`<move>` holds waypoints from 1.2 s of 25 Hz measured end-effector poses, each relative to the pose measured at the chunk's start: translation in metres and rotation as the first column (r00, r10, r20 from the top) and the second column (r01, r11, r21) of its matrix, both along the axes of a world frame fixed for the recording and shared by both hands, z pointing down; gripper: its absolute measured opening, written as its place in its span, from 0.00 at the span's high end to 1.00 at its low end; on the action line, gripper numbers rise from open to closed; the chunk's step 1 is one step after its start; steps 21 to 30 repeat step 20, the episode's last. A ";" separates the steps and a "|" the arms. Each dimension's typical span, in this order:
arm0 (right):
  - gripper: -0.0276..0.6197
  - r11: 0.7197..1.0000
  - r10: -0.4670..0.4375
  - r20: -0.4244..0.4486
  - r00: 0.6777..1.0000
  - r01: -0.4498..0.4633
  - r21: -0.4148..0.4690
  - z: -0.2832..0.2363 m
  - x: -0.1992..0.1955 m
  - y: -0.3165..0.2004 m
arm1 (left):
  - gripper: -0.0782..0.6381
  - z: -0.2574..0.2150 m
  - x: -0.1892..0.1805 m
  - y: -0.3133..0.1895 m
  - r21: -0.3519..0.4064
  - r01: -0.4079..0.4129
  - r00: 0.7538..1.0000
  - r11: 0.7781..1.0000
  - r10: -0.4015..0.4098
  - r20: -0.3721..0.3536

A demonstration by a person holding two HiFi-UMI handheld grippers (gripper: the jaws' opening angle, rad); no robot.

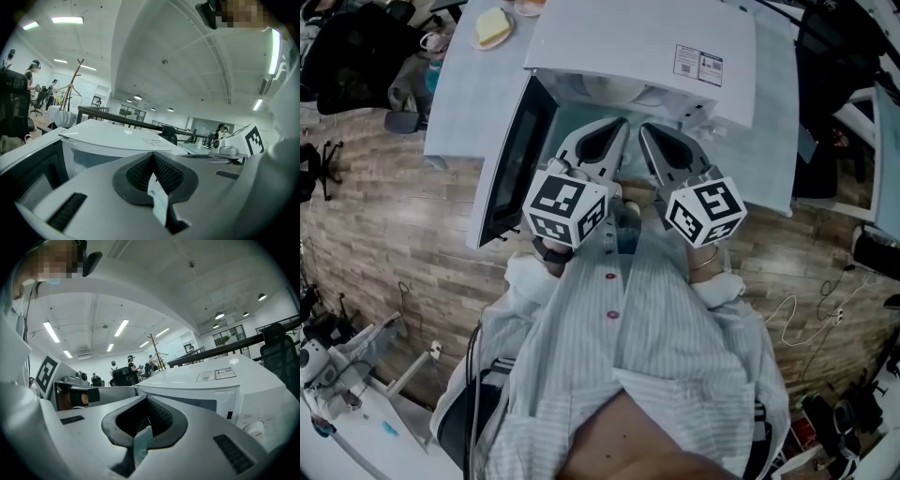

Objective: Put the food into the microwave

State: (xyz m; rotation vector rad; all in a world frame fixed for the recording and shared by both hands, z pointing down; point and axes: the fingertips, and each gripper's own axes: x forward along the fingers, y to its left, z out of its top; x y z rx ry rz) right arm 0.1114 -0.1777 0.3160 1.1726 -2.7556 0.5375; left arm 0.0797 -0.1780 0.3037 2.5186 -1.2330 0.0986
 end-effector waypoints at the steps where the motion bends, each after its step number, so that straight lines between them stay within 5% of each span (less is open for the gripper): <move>1: 0.91 1.000 0.002 0.002 1.000 -0.002 -0.004 0.001 0.001 0.001 | 0.88 0.000 0.001 0.000 -0.001 0.000 1.000 1.000 0.000 0.000; 30: 0.91 1.000 0.025 0.013 1.000 -0.025 -0.014 0.007 0.031 -0.002 | 0.88 0.005 0.037 0.000 0.008 -0.036 0.999 0.999 0.036 0.014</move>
